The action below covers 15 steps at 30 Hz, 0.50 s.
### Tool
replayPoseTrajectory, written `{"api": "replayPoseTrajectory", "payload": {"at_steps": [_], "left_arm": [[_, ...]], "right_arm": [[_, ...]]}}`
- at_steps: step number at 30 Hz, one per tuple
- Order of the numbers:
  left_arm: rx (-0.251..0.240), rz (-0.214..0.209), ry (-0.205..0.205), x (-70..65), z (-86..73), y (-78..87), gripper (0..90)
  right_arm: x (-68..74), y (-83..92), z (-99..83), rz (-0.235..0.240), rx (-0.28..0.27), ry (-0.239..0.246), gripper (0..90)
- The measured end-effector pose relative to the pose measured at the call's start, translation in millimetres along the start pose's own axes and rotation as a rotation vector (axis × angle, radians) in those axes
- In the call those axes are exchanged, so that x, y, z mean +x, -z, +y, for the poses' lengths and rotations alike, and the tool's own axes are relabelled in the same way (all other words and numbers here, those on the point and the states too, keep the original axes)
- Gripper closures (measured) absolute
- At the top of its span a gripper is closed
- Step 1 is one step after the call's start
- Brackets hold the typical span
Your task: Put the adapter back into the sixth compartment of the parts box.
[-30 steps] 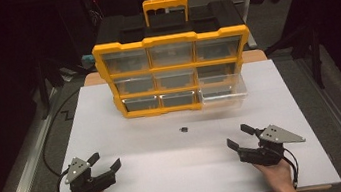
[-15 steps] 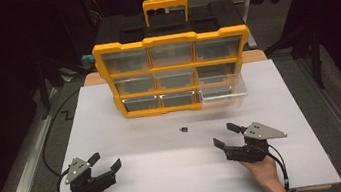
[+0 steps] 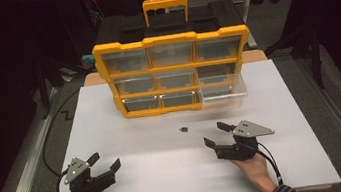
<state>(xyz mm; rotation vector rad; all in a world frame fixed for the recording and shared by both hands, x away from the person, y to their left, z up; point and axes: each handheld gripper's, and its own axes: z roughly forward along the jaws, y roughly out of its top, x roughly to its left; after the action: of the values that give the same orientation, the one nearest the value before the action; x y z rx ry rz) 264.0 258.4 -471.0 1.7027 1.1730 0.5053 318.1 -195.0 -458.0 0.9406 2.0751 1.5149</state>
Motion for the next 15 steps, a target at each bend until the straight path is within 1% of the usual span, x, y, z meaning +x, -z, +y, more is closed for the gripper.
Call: {"api": "replayPoseTrajectory", "payload": {"at_steps": [8,13,14,15], "left_arm": [[0.003,-0.004,-0.003,-0.4,-0.1,-0.4,16.4],[0.004,-0.006,-0.008,-0.9,0.0,-0.2,16.4],[0.004,-0.006,-0.008,-0.9,0.0,-0.2,16.4],[0.003,-0.006,-0.006,-0.8,-0.1,0.0,16.4]], "right_arm": [[4.8,-11.2,2.9,0.011,0.012,0.007,25.7],[8.7,-20.7,4.5,0.025,0.031,-0.007,25.7],[8.7,-20.7,4.5,0.025,0.031,-0.007,25.7],[10.5,-24.3,5.5,0.029,0.039,-0.004,25.7]]}}
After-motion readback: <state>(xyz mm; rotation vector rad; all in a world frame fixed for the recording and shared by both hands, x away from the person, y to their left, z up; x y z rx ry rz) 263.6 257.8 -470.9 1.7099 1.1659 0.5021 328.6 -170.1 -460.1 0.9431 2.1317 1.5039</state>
